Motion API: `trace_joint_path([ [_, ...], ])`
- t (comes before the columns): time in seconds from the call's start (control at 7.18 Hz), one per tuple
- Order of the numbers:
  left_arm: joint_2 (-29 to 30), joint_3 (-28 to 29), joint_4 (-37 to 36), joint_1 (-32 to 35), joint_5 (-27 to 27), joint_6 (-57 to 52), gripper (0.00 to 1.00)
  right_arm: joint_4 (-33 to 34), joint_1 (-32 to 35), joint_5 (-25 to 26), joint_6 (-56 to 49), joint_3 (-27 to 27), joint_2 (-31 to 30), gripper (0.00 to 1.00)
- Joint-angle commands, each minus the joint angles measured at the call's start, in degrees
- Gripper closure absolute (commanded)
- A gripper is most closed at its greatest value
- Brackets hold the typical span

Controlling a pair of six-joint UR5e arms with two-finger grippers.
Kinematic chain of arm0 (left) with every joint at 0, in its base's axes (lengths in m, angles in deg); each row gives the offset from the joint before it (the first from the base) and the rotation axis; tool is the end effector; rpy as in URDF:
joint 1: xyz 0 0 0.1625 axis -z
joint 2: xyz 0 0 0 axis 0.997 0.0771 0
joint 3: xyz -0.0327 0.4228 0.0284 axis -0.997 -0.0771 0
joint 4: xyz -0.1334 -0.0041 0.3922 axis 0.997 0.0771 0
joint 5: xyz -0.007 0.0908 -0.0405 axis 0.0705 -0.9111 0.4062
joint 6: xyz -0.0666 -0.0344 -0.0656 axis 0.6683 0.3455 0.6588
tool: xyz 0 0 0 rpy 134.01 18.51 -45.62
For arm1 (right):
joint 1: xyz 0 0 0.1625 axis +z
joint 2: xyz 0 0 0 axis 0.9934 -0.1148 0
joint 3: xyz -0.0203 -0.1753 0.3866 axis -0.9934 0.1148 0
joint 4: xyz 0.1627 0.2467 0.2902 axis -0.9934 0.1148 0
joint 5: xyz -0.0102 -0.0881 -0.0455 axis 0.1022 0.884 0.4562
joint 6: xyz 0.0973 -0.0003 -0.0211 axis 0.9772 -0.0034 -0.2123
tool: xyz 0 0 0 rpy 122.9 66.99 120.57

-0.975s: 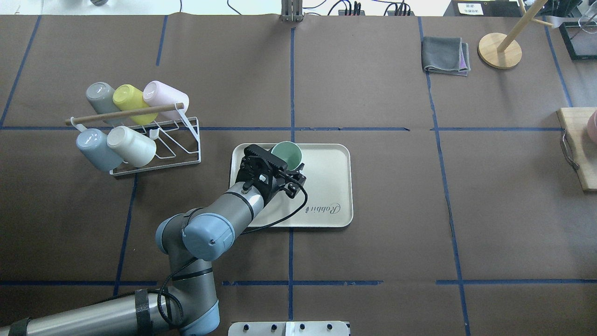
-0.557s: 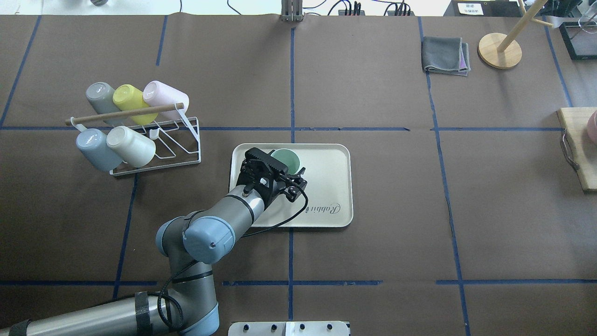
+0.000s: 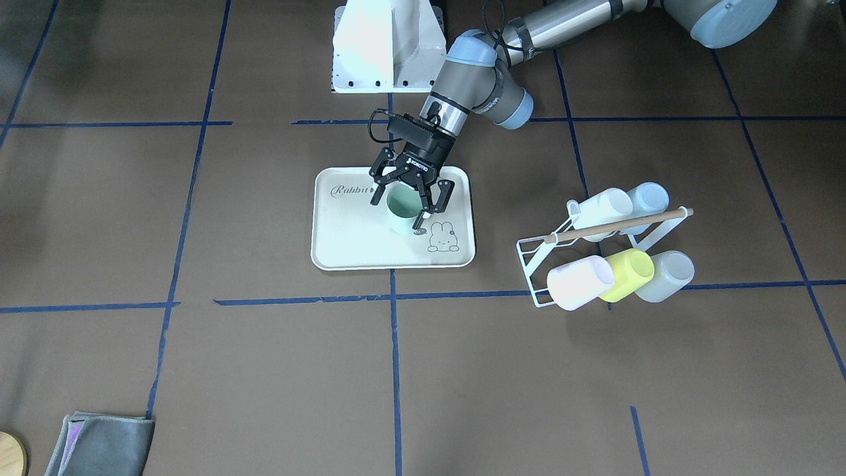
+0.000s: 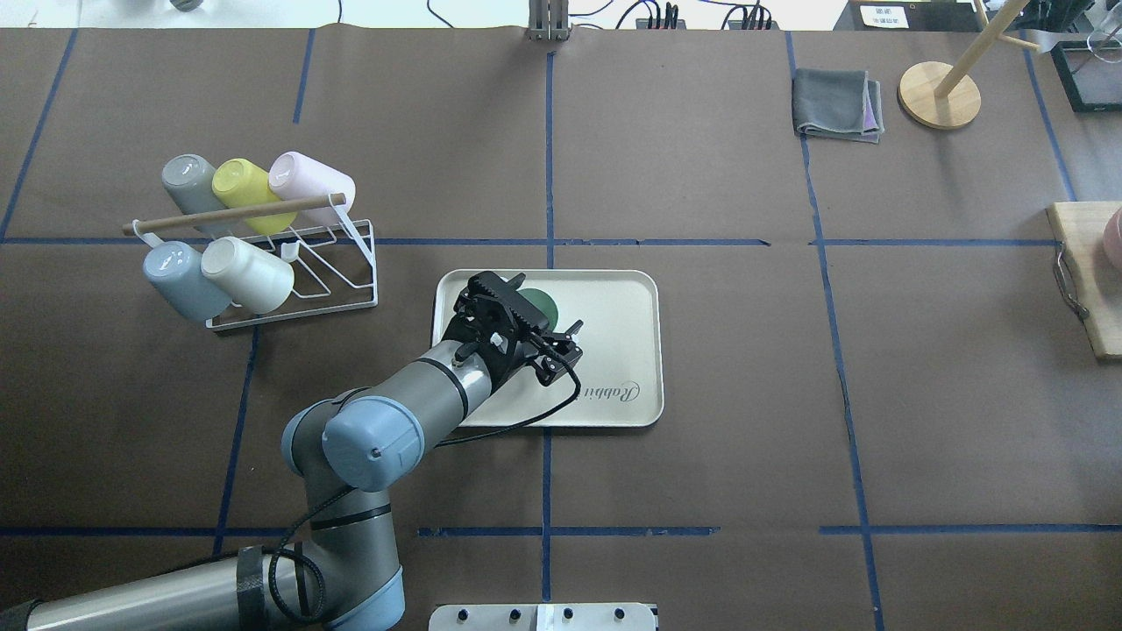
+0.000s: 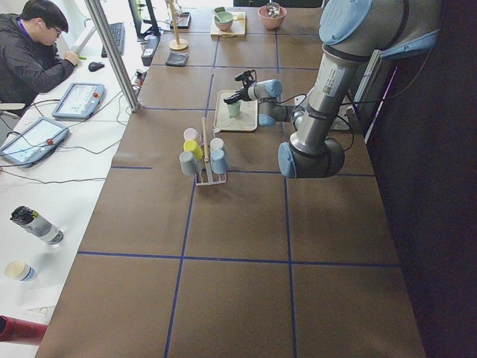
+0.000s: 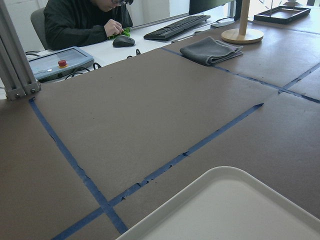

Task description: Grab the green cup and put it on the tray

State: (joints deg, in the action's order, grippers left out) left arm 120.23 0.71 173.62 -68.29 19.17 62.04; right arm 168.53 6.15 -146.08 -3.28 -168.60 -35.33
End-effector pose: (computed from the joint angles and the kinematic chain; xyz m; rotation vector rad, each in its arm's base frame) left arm 0.5919 -0.3674 0.2284 1.2206 0.9769 0.2570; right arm 0.0632 -0.4012 0.6600 -0.0637 -0.7468 -0.1461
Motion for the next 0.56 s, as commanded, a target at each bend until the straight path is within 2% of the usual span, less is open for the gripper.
trace_joint_path([
  [0.0,-2.59,-5.61,-2.27,1.25,3.31,-0.41,0.00,-0.07,0.00,0.00,-0.03,-0.24,0.07,0.00],
  [0.28,-3.38,-9.38,-11.90,5.02,10.77,-0.41,0.00,-0.07,0.00,0.00,-0.03,-0.60,0.07,0.00],
  [0.42,-3.48,-12.02,-18.21,8.00,16.20,-0.67,0.00,-0.07,0.00,0.00,0.05,-0.60,0.51,0.00],
])
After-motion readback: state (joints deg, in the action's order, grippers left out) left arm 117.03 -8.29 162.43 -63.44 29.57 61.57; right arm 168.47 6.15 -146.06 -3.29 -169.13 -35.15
